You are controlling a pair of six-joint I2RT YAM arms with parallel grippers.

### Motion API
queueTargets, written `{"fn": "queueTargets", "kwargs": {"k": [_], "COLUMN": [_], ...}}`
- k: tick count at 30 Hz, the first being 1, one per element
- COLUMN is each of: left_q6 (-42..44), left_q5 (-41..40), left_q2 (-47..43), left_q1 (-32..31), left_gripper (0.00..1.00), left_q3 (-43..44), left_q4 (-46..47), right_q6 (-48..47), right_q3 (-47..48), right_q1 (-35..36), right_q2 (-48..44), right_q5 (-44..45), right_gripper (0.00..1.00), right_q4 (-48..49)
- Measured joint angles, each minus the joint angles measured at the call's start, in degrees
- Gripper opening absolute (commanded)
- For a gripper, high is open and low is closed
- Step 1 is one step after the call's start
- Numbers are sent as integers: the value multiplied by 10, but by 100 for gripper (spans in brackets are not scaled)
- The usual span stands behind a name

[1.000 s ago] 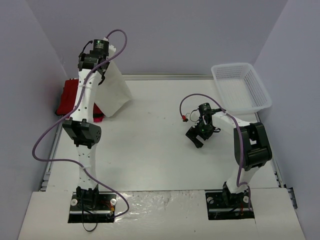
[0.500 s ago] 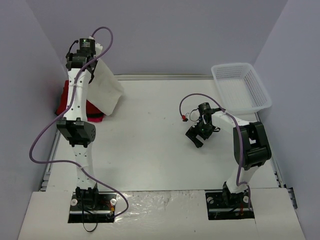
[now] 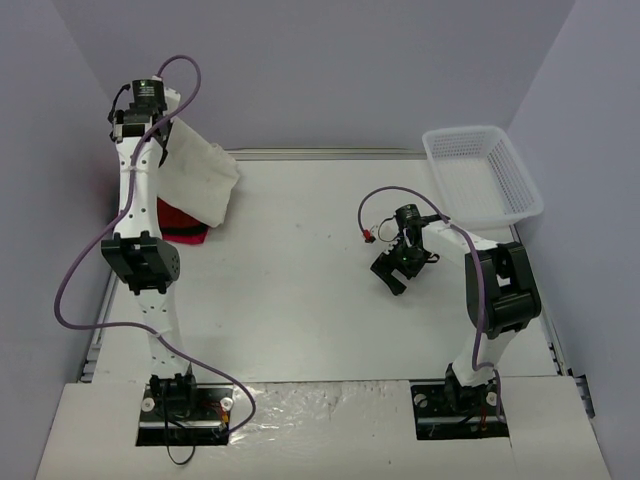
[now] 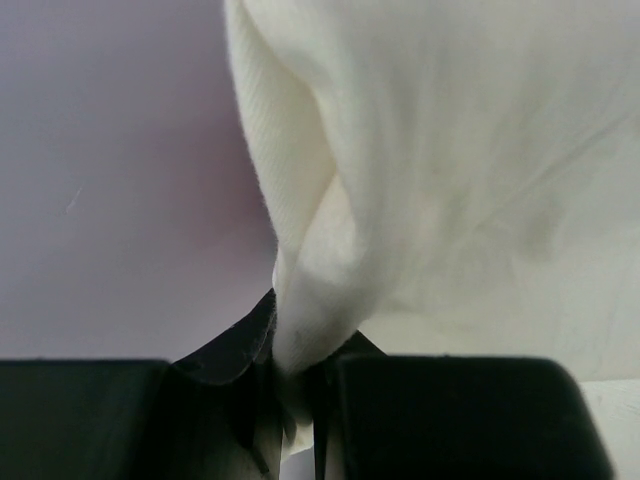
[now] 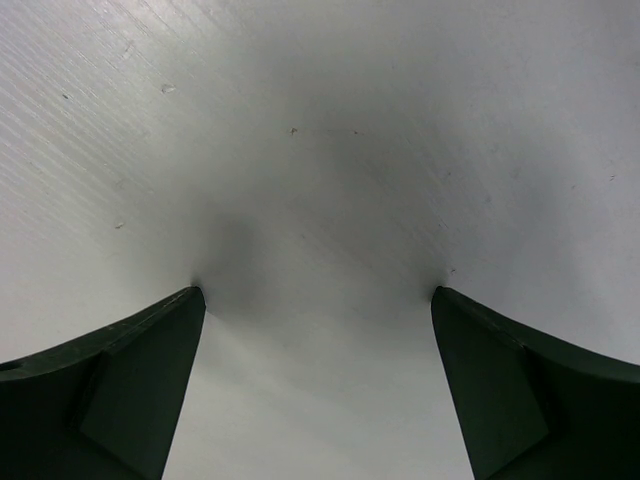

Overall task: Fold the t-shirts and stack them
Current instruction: Put the neatly folded tshirt into the corner of the board with the left arm

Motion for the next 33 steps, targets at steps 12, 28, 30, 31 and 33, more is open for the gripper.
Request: {"fn": "queueTargets", "kwargs": {"k": [12, 28, 30, 31, 33], "left_q6": [29, 75, 78, 81, 82], "left_q5": [12, -10, -25, -31, -41], "left_q2": [8, 83, 90, 91, 90], "left_q1": [59, 71, 71, 72, 73], "left_gripper": [2, 45, 54, 55, 57], "left_q3": [-44, -85, -85, -85, -85], "left_q4": [57, 157, 169, 172, 181], "right_q6": [4, 9, 9, 9, 9], "right_q3": [5, 14, 15, 15, 15], "right_q1": [-3, -23, -26, -28, -33], "right_q2": [6, 16, 16, 16, 16], "right_q5": [2, 2, 1, 0, -2], "right_gripper": [93, 93, 93, 93, 93], "right_q4": [-2, 1, 2, 3, 5]}}
